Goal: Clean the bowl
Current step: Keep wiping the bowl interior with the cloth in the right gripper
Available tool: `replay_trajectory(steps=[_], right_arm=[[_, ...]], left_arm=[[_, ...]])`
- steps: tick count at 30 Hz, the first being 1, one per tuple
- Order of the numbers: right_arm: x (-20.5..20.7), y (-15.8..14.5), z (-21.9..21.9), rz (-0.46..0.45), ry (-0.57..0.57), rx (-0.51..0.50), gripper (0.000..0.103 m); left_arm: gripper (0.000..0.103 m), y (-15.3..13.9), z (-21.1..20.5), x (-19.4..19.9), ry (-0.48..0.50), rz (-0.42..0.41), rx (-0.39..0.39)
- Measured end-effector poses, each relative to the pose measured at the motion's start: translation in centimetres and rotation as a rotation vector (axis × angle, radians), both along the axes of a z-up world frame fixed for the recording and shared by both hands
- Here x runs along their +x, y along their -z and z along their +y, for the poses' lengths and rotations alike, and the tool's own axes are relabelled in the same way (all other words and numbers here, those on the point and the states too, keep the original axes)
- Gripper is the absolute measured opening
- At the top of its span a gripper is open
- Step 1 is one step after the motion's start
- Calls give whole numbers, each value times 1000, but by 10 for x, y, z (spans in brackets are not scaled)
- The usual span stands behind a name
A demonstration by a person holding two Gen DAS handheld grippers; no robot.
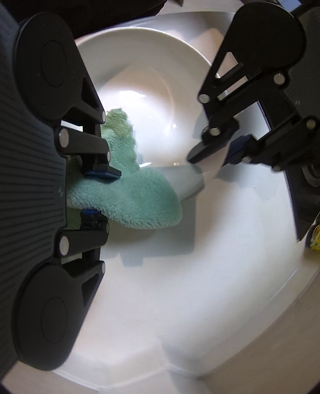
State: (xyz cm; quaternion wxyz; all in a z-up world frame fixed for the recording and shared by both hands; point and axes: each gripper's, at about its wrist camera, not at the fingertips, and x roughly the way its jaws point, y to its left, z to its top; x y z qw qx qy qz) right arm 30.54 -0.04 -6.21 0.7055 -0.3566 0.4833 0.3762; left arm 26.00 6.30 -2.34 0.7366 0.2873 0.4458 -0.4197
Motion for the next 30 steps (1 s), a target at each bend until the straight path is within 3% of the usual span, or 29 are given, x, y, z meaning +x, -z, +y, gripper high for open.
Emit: replay_trajectory(steps=[3, 8, 13, 16, 19, 21, 26, 30], right_arm=[[7, 3, 8, 1, 23, 22, 22], [14, 7, 8, 28, 153, 99, 20], [10, 10, 10, 16, 218, 116, 21], [-2, -3, -8, 28, 150, 70, 20], [-6, -13, -27, 126, 69, 35, 21], [0, -11, -26, 138, 52, 16, 21], [11, -10, -10, 47, 5, -14, 21], [16, -11, 8, -13, -31, -5, 23]], left_arm=[[10, 1, 1, 0, -51, 3, -21], [12, -1, 15, -20, -298, 18, -38], [9, 5, 21, -40, -369, 10, -55], [9, 6, 17, -29, -318, 18, -42], [8, 8, 15, -18, -208, 38, -49], [8, 8, 8, -17, -124, 21, -23], [10, 9, -8, -13, 4, -2, 14], [11, 11, -17, -14, -6, -1, 14]])
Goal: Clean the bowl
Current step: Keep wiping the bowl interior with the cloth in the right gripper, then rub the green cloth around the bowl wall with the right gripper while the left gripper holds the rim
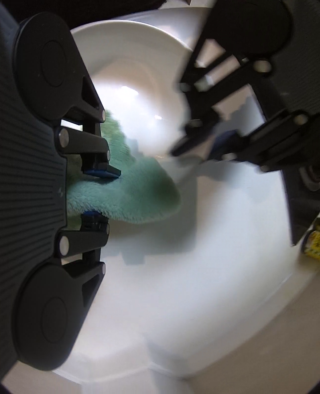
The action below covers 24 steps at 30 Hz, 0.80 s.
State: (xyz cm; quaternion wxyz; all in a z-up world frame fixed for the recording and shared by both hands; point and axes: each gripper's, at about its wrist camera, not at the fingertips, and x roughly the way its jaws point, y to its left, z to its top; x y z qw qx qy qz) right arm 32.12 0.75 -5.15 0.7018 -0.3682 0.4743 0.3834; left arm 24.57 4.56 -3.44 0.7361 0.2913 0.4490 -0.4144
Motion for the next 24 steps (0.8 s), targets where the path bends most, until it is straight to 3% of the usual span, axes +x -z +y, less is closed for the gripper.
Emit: replay_trajectory(steps=[3, 8, 11, 13, 16, 20, 24], right_arm=[[4, -1, 3, 2, 17, 35, 22], [11, 0, -8, 36, 169, 120, 20], [10, 1, -10, 38, 269, 155, 21], [6, 2, -3, 35, 275, 154, 19], [-20, 0, -19, 83, 184, 115, 17], [-32, -2, -32, 154, 63, 67, 18], [-26, 2, -19, 91, -37, 0, 22]], left_arm=[[11, -1, 12, -5, -116, 17, -33], [14, -3, 33, -31, -335, 25, -74], [13, 1, 36, -43, -387, 9, -86], [9, 11, 36, -26, -387, 15, -90], [9, 10, 36, 7, -322, 21, -65], [8, 10, 31, 17, -177, 25, -53], [10, 12, 22, 19, -56, -12, -18]])
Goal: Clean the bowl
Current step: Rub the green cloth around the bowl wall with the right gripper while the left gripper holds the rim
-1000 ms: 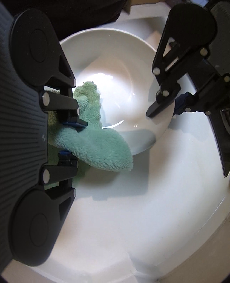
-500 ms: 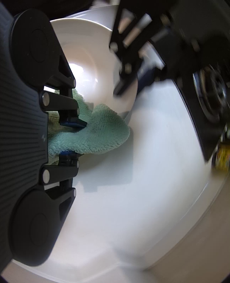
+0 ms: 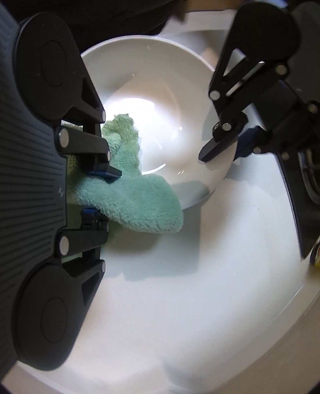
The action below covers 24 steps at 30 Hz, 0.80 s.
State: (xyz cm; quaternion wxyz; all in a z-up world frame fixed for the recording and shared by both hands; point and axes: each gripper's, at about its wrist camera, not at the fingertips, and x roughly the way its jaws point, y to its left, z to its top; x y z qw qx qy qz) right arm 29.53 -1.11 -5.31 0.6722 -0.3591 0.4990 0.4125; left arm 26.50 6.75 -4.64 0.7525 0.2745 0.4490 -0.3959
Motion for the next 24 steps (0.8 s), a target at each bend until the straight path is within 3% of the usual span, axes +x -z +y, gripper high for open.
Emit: replay_trajectory(steps=[5, 7, 12, 15, 19, 24], right_arm=[[7, 0, 16, -50, -1, 51, 23], [9, 0, 17, -54, 20, 74, 23], [14, 12, 19, -18, 159, 148, 22], [13, 10, 11, -11, 233, 186, 22], [8, 13, 8, -28, 286, 201, 22], [-5, 11, 3, -34, 206, 142, 19]], left_arm=[[10, 1, -2, 9, 0, 13, -1], [9, 3, -5, 6, -51, 19, -19], [11, 2, 7, -7, -301, 49, -76], [11, 5, 7, -19, -363, 33, -69], [9, 10, 4, -24, -402, 33, -81], [8, 8, 20, -16, -286, 47, -87]])
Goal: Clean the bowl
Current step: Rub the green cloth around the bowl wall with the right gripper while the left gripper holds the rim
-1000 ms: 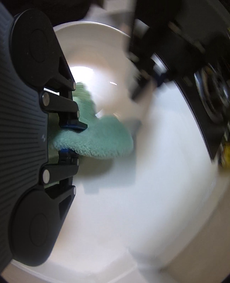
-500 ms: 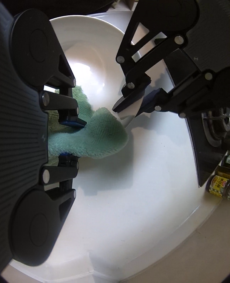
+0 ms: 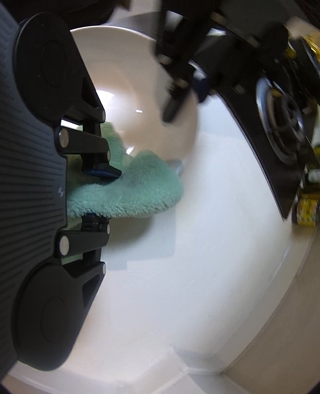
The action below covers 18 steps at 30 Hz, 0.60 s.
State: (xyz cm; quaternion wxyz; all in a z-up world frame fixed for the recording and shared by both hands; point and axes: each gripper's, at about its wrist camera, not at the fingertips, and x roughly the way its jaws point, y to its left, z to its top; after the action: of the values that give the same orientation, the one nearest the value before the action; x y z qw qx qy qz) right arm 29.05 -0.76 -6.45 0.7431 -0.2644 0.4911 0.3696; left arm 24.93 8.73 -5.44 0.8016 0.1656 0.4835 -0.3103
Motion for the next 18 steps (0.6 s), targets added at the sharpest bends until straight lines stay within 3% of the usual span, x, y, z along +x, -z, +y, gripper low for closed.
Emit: replay_trajectory(steps=[5, 9, 12, 18], right_arm=[[-1, -7, -3, 59, -127, -87, 20], [8, -8, 13, 9, -162, -111, 21], [16, -9, 24, -7, -128, -84, 23], [22, -7, 11, 15, -31, 9, 21]], left_arm=[[9, 1, -12, 13, 210, -27, 34], [10, 1, -23, 19, 300, -44, 77], [11, 2, -24, 26, 248, -38, 64], [12, 2, -1, 17, -42, 10, 1]])
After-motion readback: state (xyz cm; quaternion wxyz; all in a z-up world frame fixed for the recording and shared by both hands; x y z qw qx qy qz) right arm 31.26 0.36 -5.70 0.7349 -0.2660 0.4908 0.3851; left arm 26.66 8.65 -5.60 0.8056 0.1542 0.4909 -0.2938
